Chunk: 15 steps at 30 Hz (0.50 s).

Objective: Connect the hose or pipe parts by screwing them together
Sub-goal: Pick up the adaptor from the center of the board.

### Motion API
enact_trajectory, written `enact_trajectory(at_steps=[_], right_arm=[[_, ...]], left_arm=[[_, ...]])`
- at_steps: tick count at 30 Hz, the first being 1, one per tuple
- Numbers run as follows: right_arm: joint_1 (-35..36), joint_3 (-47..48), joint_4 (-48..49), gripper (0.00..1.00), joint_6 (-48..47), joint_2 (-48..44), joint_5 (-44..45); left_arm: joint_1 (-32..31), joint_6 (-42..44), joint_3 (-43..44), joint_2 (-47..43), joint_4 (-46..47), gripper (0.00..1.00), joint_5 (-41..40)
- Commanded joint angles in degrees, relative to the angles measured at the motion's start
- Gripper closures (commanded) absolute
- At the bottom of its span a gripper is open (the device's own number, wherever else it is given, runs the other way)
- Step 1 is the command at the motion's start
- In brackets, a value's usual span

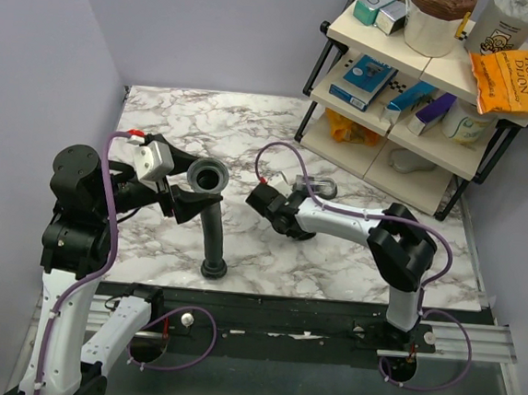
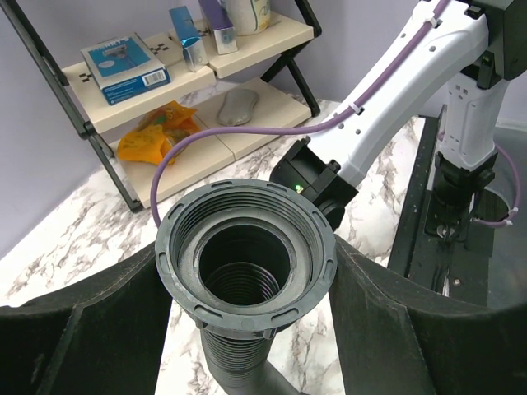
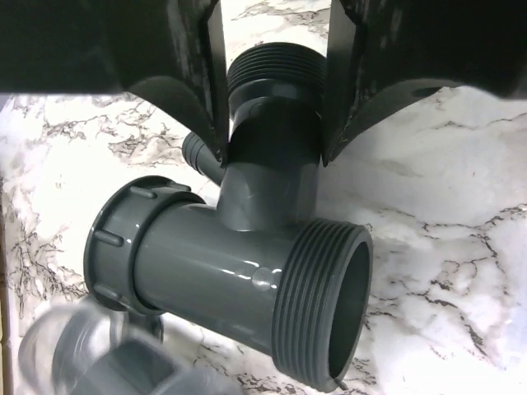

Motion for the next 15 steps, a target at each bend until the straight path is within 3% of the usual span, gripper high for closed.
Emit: enact_trajectory(at_steps=[1, 2, 15], right_arm=[[-0.35, -4.95, 1.37, 0.94, 3.07, 2.96, -13.44], [-0.35, -4.78, 1.29, 0.99, 3.25, 1.47, -13.27], [-0.27, 1.55, 6.74, 0.99, -1.67, -21.92, -18.27]], left_arm=[[0.10, -0.79, 1.51, 0.01, 1.73, 1.00, 2.05], [0.10, -1.05, 1.51, 0.01, 2.07, 1.00, 2.14], [0.19, -1.14, 1.60, -0.78, 2.08, 1.00, 2.23]])
